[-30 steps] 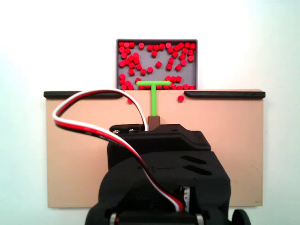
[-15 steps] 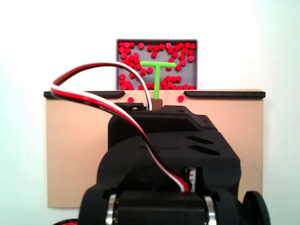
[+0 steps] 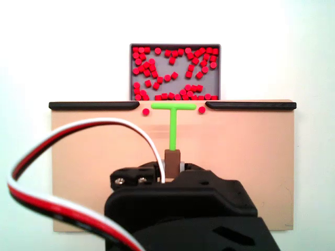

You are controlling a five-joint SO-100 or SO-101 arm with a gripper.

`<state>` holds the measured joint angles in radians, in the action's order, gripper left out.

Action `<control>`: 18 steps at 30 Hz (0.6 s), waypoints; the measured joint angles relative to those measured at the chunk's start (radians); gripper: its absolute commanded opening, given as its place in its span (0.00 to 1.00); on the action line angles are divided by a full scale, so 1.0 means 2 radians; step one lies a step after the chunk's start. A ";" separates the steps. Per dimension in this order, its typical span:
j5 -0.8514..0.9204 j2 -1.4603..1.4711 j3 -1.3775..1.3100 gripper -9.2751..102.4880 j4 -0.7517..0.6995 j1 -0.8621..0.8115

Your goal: Push granules from bottom to the grey container

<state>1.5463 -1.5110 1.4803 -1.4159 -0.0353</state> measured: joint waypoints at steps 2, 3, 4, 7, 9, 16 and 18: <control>0.002 -0.019 0.018 0.08 0.000 0.000; 0.005 -0.028 0.028 0.08 0.000 0.000; 0.007 -0.038 0.041 0.08 0.000 0.000; 0.015 -0.069 0.080 0.08 0.000 0.000; 0.018 -0.091 0.109 0.08 0.000 0.000; 0.020 -0.165 0.179 0.08 0.000 0.000; 0.021 -0.179 0.193 0.08 0.000 0.000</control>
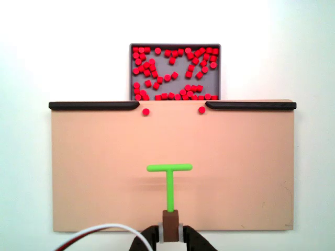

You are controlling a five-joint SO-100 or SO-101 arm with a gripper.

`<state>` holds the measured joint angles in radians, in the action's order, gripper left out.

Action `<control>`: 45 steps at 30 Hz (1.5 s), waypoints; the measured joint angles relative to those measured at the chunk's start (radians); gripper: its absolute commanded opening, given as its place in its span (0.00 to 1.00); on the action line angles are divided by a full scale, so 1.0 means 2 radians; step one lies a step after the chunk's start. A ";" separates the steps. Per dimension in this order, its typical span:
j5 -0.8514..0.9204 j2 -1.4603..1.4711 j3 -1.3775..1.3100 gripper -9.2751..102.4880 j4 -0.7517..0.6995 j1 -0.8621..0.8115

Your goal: Push granules from bottom to the grey container

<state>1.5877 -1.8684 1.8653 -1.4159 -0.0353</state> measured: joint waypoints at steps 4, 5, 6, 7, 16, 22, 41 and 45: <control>0.001 -0.029 0.030 0.08 0.000 0.000; -0.003 -0.034 0.030 0.08 0.000 0.000; -0.005 -0.037 0.030 0.08 0.000 0.000; -0.007 -0.038 0.030 0.08 0.000 0.000; -0.007 -0.038 0.030 0.08 0.000 -0.022; -0.018 -0.033 0.030 0.08 0.000 -0.021; -0.016 -0.022 0.031 0.08 0.003 -0.014; -0.016 -0.025 0.031 0.08 0.003 -0.014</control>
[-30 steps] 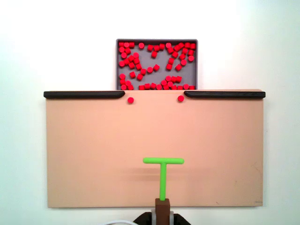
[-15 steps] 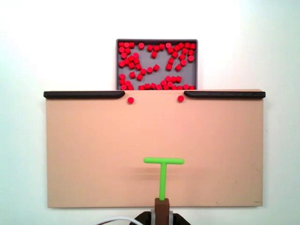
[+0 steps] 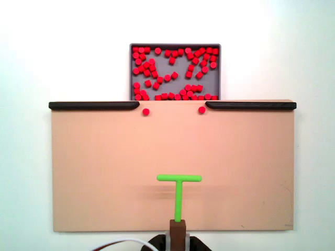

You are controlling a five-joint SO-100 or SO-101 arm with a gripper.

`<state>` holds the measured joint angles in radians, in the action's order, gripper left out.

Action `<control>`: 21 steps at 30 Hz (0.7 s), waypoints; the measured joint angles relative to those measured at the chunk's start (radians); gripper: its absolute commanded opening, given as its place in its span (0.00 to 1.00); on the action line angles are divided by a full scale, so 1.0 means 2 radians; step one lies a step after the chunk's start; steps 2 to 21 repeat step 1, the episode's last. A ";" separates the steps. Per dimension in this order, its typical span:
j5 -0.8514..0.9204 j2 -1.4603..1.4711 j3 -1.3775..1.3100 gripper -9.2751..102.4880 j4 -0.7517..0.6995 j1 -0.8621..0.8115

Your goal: Push granules from bottom to the grey container

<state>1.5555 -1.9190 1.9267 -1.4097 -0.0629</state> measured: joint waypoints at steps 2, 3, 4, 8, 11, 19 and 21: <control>0.000 0.000 0.000 0.08 0.000 0.000; 0.000 0.000 0.000 0.08 0.000 0.000; 0.000 0.000 0.000 0.08 0.000 0.000; 0.000 0.000 0.000 0.08 0.000 0.000; 0.000 0.000 0.000 0.08 0.000 0.000; 0.000 0.000 0.000 0.08 0.000 0.000; 0.000 0.000 0.000 0.08 0.000 0.000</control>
